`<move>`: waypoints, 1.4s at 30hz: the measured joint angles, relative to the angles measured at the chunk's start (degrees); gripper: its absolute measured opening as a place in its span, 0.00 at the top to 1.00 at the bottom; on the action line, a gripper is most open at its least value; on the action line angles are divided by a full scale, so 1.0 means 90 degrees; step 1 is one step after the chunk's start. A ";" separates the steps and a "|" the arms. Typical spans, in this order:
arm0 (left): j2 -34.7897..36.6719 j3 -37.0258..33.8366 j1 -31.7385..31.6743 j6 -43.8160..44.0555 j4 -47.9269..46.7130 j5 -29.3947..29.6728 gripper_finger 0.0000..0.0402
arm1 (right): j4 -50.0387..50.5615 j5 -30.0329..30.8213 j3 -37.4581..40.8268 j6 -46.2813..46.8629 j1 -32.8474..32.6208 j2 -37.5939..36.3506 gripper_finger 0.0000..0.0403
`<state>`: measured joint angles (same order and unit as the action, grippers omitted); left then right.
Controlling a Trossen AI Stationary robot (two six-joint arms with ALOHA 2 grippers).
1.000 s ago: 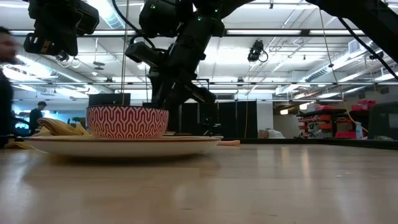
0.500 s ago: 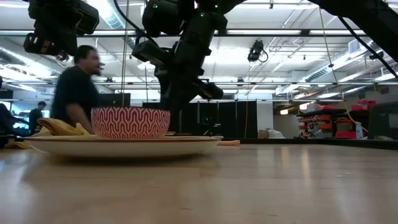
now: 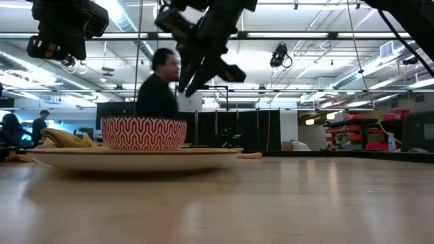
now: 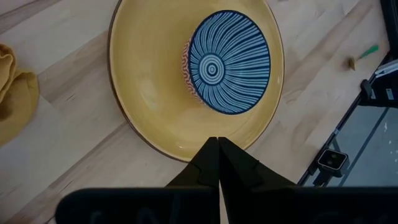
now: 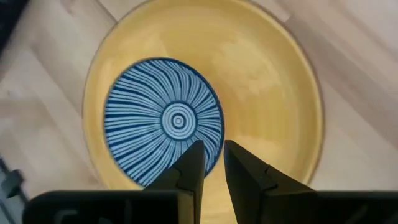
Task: Set table place
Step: Put the orange fork to the right side of the yellow plate
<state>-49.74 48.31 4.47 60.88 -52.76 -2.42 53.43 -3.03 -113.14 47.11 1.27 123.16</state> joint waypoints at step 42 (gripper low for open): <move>0.0000 0.0000 0.0000 0.0001 0.0127 0.0000 0.98 | 0.0877 -0.0692 0.0005 -0.6323 0.4835 -0.0943 0.83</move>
<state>-49.74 48.31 4.47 60.89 -51.62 -2.42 61.31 -9.25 -113.10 -9.79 44.79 114.67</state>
